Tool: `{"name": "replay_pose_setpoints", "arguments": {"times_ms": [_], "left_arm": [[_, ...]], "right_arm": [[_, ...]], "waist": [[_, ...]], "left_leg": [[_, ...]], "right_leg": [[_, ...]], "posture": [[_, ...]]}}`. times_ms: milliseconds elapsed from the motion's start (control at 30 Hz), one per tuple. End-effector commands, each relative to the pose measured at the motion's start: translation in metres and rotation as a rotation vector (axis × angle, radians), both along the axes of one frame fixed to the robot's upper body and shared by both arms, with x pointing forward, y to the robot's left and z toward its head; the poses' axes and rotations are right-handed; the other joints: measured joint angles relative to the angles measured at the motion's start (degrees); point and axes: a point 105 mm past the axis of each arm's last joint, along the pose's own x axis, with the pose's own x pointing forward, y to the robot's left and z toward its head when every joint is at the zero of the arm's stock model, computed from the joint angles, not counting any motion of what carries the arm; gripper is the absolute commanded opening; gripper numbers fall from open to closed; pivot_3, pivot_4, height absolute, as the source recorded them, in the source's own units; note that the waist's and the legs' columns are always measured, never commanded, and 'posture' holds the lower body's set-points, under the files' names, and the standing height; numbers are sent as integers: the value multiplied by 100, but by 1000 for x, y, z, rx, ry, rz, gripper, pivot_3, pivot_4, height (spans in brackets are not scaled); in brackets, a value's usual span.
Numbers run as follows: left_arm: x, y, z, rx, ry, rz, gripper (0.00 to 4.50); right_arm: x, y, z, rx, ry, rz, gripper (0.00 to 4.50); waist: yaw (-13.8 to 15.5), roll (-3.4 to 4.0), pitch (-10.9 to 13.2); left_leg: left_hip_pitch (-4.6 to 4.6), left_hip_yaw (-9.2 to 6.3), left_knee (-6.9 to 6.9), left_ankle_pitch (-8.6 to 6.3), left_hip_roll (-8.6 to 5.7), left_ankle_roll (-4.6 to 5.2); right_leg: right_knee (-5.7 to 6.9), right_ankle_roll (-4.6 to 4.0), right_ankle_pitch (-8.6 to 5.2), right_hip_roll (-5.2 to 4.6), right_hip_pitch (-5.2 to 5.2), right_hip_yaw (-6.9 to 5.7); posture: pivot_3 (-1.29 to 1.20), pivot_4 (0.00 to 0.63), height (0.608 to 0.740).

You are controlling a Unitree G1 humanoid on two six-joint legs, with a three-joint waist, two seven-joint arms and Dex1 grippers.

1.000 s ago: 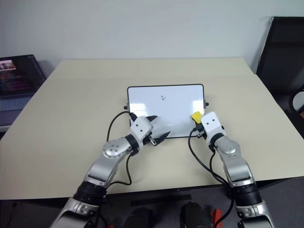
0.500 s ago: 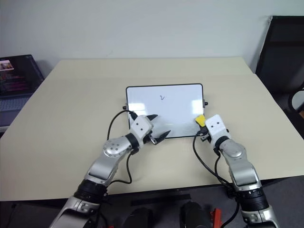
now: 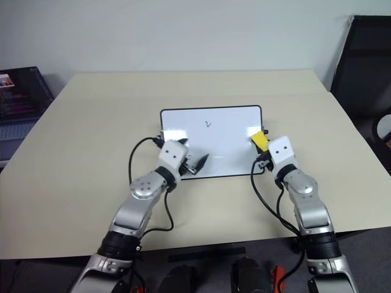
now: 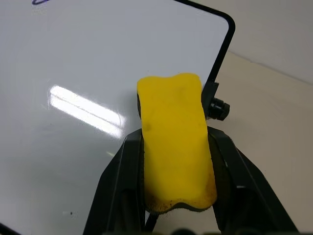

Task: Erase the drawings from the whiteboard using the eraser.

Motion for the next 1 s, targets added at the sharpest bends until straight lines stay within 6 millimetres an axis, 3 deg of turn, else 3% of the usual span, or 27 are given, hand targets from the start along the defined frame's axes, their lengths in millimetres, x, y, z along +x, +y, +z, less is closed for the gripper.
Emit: {"name": "replay_pose_setpoints", "arguments": {"times_ms": [33, 233, 500, 700, 767, 867, 1000], "left_arm": [[-7, -9, 5, -15, -19, -5, 4500], [-11, -18, 5, -25, -10, -26, 4500], [-8, -7, 7, -2, -22, 2, 4500], [-8, -2, 7, 12, -24, 16, 4500], [-9, -1, 6, 13, -22, 16, 4500], [-10, -2, 6, 11, -19, 17, 4500], [-11, -3, 4, 6, -10, 13, 4500]], "right_arm": [[7, 15, 24, 15, -89, 48, 1292], [20, 48, 37, 25, -122, 152, 1292], [30, 98, 57, 38, -176, 286, 1292], [25, 128, 53, 45, -139, 369, 1292], [27, 136, 37, -22, -56, 378, 1292], [31, 136, 16, -110, 48, 355, 1292], [37, 123, 17, -156, 54, 287, 1292]], "waist": [[-2, 0, 0], [1, 0, 0], [0, 1, 0], [7, 1, 0], [6, 1, 0], [8, 1, 0], [10, 3, 0]], "left_leg": [[1, 0, 0, 0, 0, 0], [0, 0, 0, 0, 0, 0], [-1, -1, -1, 0, 1, 0], [-1, -2, -1, 0, 3, 0], [-1, -2, 0, 0, 3, 0], [0, -3, 1, 0, 3, 0], [2, -5, 1, 0, 3, 0]], "right_leg": [[1, 0, 0, 0, 1, 0], [2, -1, 0, 1, 0, 0], [3, -2, 1, 1, -1, 0], [4, -3, 1, 0, -1, -1], [6, -3, 1, 0, -1, 0], [9, -3, 2, 0, 0, -1], [10, -4, 2, 0, 1, -2]], "posture": [[0, 150, 740], [0, 150, 740], [0, 150, 740], [0, 150, 740], [0, 150, 740], [0, 150, 740], [0, 150, 740]]}}
